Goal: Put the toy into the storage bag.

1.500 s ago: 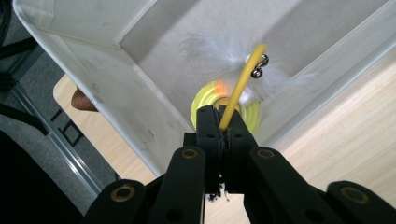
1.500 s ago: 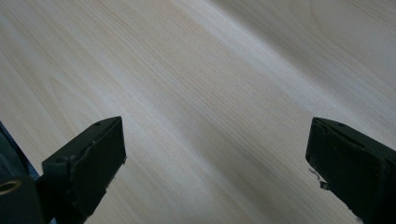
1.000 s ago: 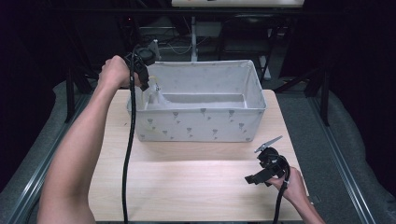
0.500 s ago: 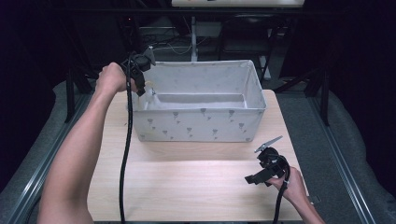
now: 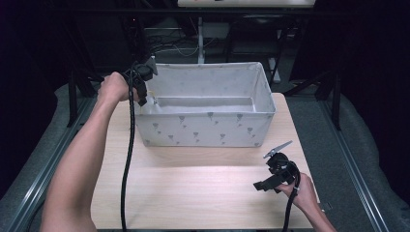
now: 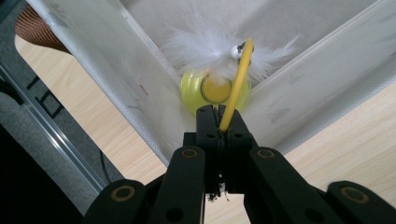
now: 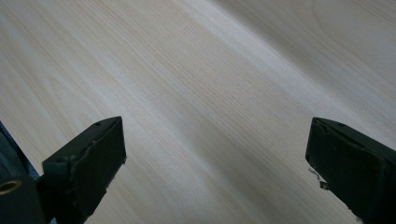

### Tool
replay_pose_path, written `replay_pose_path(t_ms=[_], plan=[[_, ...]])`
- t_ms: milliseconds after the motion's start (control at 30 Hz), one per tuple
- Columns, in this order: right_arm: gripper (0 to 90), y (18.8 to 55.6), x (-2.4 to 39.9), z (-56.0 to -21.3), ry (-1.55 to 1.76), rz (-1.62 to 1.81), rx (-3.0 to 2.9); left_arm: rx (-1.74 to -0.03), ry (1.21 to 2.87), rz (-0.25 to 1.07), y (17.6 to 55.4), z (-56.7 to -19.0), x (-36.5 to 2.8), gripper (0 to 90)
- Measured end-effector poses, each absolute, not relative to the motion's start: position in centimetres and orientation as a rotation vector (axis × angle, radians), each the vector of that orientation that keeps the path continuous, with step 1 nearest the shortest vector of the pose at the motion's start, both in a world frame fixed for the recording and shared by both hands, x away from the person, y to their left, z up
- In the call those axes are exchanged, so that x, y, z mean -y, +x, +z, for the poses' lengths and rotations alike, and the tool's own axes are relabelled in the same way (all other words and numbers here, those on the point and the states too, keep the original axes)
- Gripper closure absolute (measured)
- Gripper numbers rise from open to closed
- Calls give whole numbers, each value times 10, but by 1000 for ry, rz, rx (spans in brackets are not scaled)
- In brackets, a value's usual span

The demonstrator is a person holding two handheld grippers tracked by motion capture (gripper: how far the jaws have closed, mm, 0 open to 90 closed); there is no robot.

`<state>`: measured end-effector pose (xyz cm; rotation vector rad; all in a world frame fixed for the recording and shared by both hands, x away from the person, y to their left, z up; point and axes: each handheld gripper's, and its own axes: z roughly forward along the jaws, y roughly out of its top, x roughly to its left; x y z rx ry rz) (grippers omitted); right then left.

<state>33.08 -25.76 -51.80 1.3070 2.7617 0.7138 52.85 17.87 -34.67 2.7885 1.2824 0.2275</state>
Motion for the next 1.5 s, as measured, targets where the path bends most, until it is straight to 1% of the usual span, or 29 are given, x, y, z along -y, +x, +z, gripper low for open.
replay_pose_path(t_ms=[300, 400, 533, 600, 633, 667, 700, 767, 833, 967, 1100, 1133, 1167, 1200, 1233, 1333, 1400, 1500], plan=[[48, 331, 257, -518, 1309, 716, -2761, -1302, 2777, 215, 528, -349, -183, 868], [47, 331, 257, -518, 1311, 723, -2762, -1314, 2728, 209, 528, -344, -187, 842], [48, 331, 257, -518, 1318, 729, -2758, -1308, 2679, 221, 523, -331, -189, 747], [48, 331, 257, -518, 1312, 724, -2762, -1307, 2674, 228, 522, -329, -188, 671], [48, 331, 257, -518, 1312, 724, -2762, -1307, 2670, 234, 520, -326, -188, 671], [47, 331, 257, -518, 1309, 722, -2768, -1307, 2668, 237, 519, -324, -188, 626], [47, 331, 258, -518, 1294, 708, -2770, -1304, 2663, 247, 516, -321, -188, 537], [47, 331, 258, -518, 1295, 706, -2766, -1306, 2653, 264, 511, -315, -188, 476], [48, 331, 258, -518, 1293, 707, -2766, -1300, 2648, 264, 508, -313, -189, 453], [47, 329, 256, -518, 1331, 756, -2747, -1284, 2638, 272, 497, -306, -190, 360], [47, 330, 257, -517, 1310, 737, -2766, -1268, 2636, 286, 484, -301, -193, 254], [47, 330, 257, -517, 1310, 737, -2766, -1267, 2636, 286, 481, -300, -195, 254], [47, 330, 257, -517, 1313, 742, -2757, -1262, 2627, 291, 475, -298, -198, 206], [47, 330, 257, -517, 1309, 732, -2756, -1262, 2627, 291, 475, -298, -198, 186], [47, 330, 257, -517, 1309, 732, -2756, -1260, 2616, 290, 471, -297, -200, 186], [47, 330, 257, -517, 1319, 737, -2751, -1249, 2589, 280, 458, -295, -208, 146], [47, 330, 257, -517, 1316, 734, -2754, -1243, 2580, 285, 451, -294, -211, 143], [47, 330, 257, -517, 1308, 716, -2761, -1222, 2574, 290, 433, -295, -218, 88]])
